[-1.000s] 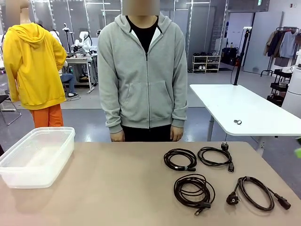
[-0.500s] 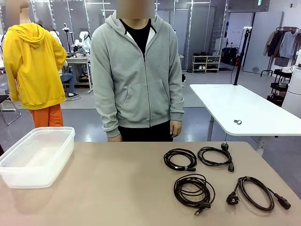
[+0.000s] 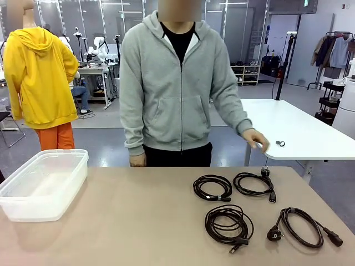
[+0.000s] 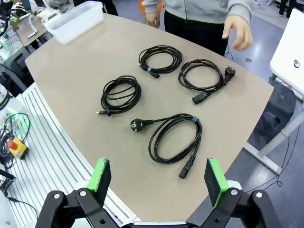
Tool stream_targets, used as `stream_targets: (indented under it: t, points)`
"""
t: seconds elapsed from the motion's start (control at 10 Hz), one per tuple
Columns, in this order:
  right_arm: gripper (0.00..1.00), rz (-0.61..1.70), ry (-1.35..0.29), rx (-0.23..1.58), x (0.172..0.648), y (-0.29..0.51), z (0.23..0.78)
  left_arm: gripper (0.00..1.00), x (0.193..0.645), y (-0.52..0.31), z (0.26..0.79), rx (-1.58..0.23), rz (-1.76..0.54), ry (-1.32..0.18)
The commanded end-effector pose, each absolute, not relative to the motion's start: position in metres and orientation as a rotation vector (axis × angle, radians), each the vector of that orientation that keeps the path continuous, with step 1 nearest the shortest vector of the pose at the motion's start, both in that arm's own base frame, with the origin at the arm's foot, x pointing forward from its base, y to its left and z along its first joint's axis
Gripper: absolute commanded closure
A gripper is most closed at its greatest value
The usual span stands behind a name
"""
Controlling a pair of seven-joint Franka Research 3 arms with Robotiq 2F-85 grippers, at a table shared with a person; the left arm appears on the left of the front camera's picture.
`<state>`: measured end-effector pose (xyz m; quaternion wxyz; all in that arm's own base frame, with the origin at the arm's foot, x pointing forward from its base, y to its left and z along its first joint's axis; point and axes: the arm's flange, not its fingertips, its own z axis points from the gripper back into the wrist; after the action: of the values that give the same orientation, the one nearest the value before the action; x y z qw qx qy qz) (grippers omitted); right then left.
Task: Organize and store the cables.
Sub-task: Place the Power Cable into the Organizing box.
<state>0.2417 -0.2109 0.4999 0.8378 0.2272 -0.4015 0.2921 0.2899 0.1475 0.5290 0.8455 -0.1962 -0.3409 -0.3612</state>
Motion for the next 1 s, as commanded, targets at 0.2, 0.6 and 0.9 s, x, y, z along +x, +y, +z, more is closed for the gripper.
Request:
stream_targets:
  t: [0.2,0.6,0.9]
  points:
    - [0.0,0.642,-0.859,0.479,0.2397,-0.2109,0.5007,0.0,0.2891,0.1492,0.532,-0.409,-0.783,-0.725]
    - [0.0,0.642,-0.859,0.479,0.2397,-0.2109,0.5007,0.0,0.2891,0.1492,0.532,-0.409,-0.783,-0.725]
    - [0.0,0.642,-0.859,0.479,0.2397,-0.2109,0.5007,0.0,0.2891,0.1492,0.532,-0.409,-0.783,-0.725]
